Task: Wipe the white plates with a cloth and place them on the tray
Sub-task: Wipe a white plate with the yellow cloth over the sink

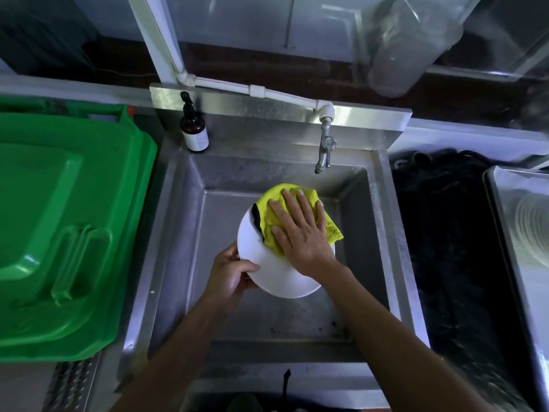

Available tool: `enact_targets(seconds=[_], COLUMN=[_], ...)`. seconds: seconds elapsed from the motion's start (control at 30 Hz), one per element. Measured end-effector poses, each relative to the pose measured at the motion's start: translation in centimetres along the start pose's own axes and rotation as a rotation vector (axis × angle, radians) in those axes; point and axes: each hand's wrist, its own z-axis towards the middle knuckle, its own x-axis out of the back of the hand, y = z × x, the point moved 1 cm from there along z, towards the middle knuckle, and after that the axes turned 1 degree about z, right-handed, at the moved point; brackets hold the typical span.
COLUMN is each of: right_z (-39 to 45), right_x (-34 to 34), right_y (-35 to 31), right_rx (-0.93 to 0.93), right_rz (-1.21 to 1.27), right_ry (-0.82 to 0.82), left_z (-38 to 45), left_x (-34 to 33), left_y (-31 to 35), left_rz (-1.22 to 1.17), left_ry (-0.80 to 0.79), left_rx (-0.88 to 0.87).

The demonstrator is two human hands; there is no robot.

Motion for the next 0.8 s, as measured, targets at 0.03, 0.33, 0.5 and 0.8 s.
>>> enact_targets(seconds=[0.03, 0.33, 0.5, 0.8], right_z=[-0.1, -4.0, -5.9, -5.6], right_x=[-0.1, -1.0, -1.1, -1.6], right_y=[0.2, 0.5, -1.4, -5.7], right_rx=[-0.015, -0.182, -0.211, -0.201], right_rz=[0.002, 0.066, 0.083, 0.192], right_ry=[-0.004, -0.048, -0.079, -0.054], left_z=[0.0, 1.2, 1.2, 0.4], left_x=[0.1, -0.5, -1.5, -0.7], left_y=[0.0, 0.4, 0.4, 0.9], left_rz=[-0.007, -0.062, -0.096, -0.114], left_ry=[0.008, 0.066, 0.052, 0.090], left_rx=[-0.008, -0.065, -0.072, -0.057])
